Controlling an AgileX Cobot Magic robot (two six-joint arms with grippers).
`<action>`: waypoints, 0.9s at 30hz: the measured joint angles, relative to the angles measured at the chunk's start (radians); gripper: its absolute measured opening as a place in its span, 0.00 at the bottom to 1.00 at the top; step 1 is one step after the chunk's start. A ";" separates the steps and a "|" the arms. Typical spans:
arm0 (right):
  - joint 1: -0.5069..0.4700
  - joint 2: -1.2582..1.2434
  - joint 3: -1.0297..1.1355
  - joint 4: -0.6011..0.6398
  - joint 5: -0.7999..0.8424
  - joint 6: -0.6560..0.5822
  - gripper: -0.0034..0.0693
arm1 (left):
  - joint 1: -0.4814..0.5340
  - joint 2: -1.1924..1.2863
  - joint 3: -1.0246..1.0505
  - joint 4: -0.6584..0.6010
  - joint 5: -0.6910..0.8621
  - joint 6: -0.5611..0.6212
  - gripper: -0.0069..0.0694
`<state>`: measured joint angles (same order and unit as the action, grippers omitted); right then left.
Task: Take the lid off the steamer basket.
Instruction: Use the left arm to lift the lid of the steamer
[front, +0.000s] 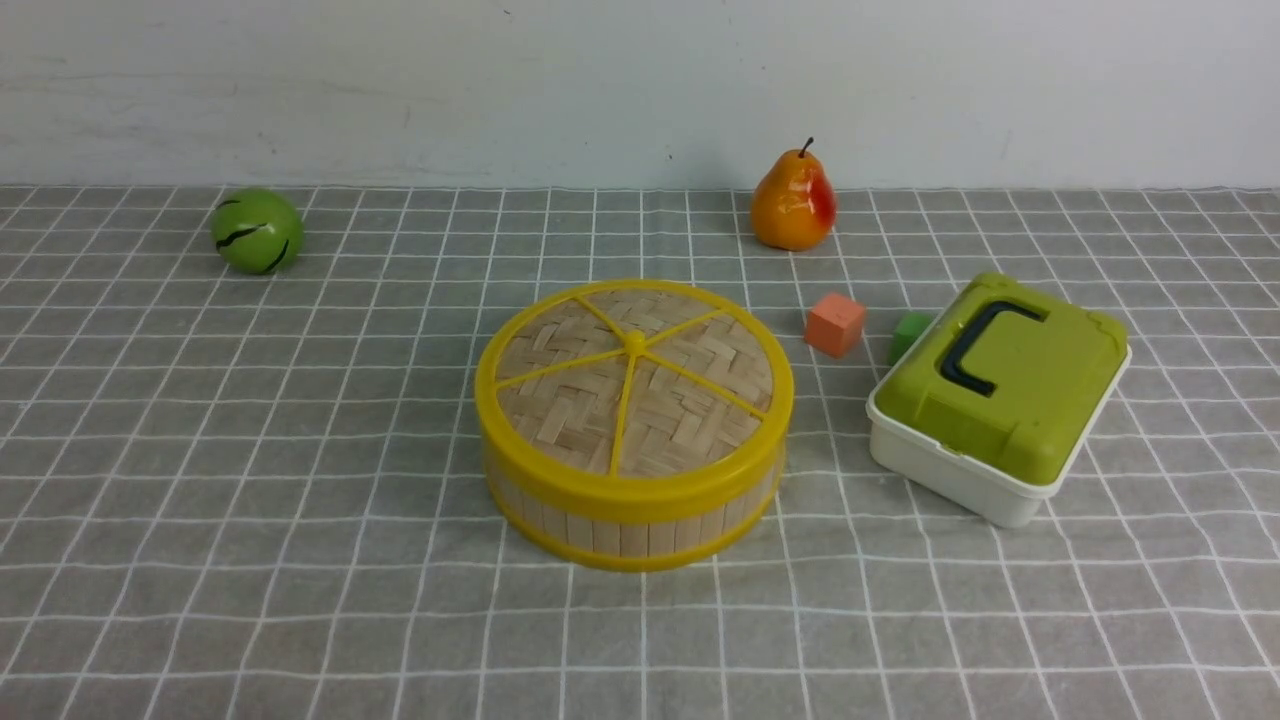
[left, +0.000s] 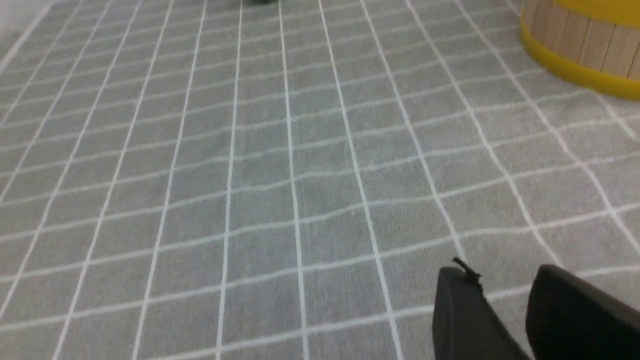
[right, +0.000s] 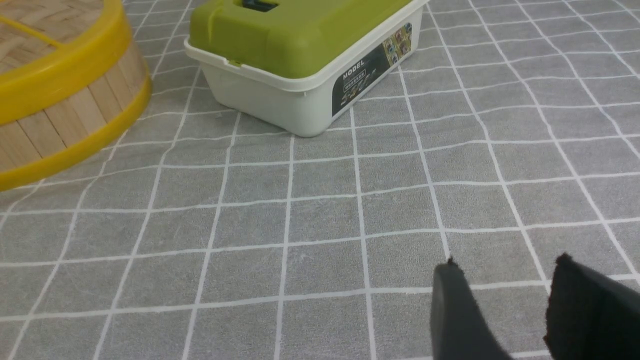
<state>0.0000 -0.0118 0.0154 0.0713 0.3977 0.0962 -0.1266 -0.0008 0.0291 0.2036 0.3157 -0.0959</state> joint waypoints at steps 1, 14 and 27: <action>0.000 0.000 0.000 0.000 0.000 0.000 0.38 | 0.000 0.000 0.000 -0.012 -0.064 -0.017 0.35; 0.000 0.000 0.000 0.000 0.000 0.000 0.38 | 0.000 0.000 0.000 -0.135 -0.516 -0.235 0.37; 0.000 0.000 0.000 0.000 0.000 0.000 0.38 | 0.000 0.103 -0.320 -0.284 -0.627 -0.138 0.27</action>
<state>0.0000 -0.0118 0.0154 0.0713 0.3977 0.0962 -0.1266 0.1022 -0.2904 -0.0808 -0.3117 -0.2337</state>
